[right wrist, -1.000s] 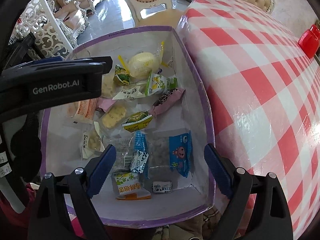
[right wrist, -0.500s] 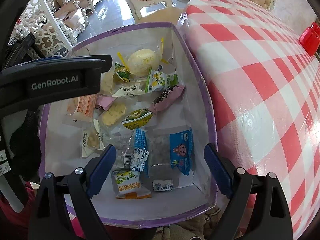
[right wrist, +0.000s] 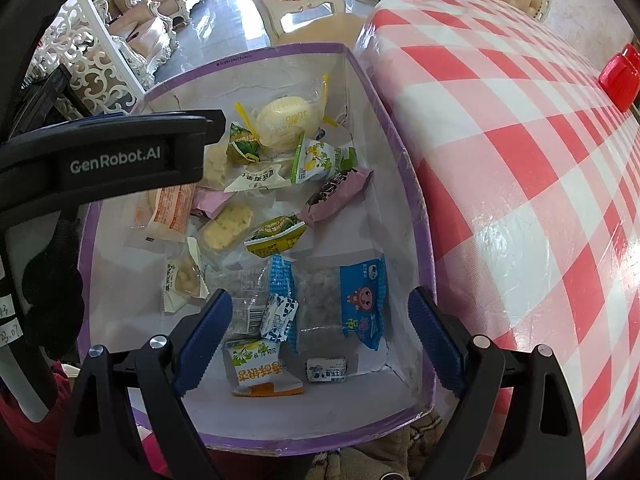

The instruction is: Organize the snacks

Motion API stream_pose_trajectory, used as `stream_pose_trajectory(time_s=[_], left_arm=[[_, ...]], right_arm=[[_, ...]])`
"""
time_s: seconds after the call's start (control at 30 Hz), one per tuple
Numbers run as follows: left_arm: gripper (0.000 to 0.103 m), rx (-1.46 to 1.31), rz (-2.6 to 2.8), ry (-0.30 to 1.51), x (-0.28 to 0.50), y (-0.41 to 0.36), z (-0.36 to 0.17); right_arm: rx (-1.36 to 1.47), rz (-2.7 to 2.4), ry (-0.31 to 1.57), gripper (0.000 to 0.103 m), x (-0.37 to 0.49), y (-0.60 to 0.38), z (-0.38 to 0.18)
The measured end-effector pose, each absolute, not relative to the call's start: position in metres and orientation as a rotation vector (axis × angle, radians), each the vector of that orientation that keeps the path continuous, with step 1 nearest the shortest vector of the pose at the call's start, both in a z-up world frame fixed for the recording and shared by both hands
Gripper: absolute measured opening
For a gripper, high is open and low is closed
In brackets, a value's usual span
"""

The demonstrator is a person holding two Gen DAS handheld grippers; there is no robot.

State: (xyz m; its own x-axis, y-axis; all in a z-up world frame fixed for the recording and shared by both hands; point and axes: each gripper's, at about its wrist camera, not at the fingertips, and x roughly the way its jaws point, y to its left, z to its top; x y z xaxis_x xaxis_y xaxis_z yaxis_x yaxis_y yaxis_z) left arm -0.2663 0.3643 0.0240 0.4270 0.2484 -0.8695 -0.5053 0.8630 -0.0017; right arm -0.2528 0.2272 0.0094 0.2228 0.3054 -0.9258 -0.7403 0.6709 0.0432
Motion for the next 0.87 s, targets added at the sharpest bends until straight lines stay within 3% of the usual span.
stream_pose_trajectory(time_s=[0.87], left_arm=[[0.102, -0.302, 0.482, 1.066, -0.261, 0.370, 0.013]], right_arm=[[-0.466, 0.760, 1.127, 0.087, -0.255, 0.225, 0.009]])
